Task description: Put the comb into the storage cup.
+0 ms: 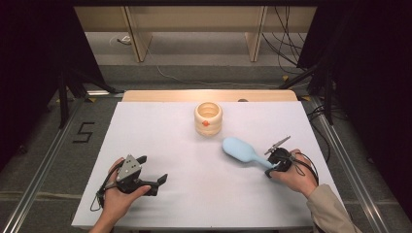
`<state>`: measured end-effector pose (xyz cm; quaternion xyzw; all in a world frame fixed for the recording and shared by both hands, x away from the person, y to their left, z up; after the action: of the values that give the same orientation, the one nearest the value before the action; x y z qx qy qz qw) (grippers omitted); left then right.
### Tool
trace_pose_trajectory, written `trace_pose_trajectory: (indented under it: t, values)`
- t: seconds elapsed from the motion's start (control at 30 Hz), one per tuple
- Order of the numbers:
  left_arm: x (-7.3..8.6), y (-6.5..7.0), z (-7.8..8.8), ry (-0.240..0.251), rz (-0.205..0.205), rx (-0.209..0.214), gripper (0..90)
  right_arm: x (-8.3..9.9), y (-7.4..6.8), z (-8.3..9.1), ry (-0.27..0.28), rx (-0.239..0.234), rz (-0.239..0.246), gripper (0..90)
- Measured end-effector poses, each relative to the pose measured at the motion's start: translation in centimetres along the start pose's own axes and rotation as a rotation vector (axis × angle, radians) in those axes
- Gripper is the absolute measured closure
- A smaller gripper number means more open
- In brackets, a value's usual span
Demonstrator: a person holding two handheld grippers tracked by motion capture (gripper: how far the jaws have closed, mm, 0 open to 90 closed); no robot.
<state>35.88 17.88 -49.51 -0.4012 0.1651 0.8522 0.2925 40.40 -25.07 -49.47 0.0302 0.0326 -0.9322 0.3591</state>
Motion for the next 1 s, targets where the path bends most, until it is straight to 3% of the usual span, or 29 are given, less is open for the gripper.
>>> trace_pose_trajectory:
  t: [0.33,0.57,0.6,0.63,0.67,0.7,0.73,0.77,0.8,0.97,1.0]
  values:
    - [0.0,0.0,0.0,0.000,0.001,0.000,0.0,0.0,0.1,0.1,0.007,-0.001,0.002,90.0]
    - [0.0,0.0,0.0,0.000,0.002,0.001,0.0,-0.3,-0.6,1.1,0.041,-0.004,0.047,89.4]
    - [0.0,0.0,-0.1,-0.001,0.001,0.001,0.0,-0.4,-0.8,1.2,0.048,-0.006,0.057,86.5]
    - [0.0,0.0,-0.1,-0.001,0.001,0.002,0.0,-0.7,-1.1,1.6,0.065,0.000,0.084,77.6]
    - [0.0,0.0,-0.1,-0.001,0.001,0.002,0.0,-0.7,-1.1,1.6,0.065,0.000,0.084,77.6]
    - [0.0,0.0,-0.1,-0.002,0.000,0.001,0.0,-0.9,-1.3,2.0,0.090,0.010,0.121,69.4]
    - [0.0,0.0,-0.1,-0.002,0.000,0.001,0.0,-0.9,-1.3,2.0,0.090,0.010,0.121,69.4]
    - [0.1,0.0,-0.1,-0.005,-0.001,0.000,0.0,-1.2,-1.6,2.3,0.102,0.008,0.145,61.9]
    - [0.1,0.0,-0.1,-0.005,-0.001,0.001,0.0,-1.2,-1.6,2.3,0.102,0.008,0.145,61.9]
    - [0.0,0.0,-0.1,-0.005,-0.004,0.001,0.0,-2.0,-2.1,3.7,0.165,0.010,0.202,44.1]
    - [0.0,0.0,-0.1,-0.005,-0.003,0.001,0.0,-2.1,-2.0,3.9,0.172,0.014,0.196,41.6]
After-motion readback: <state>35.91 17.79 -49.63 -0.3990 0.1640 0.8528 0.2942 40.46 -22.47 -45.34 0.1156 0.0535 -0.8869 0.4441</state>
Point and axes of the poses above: each handheld gripper's, and its own axes: z roughly backward along the jaws, x roughly out of its underside, y roughly to its right, the point moved 4 cm from there along -z, roughly forward along the jaws, and after that the axes turned 14 degrees about -y, right-handed, at the moved point
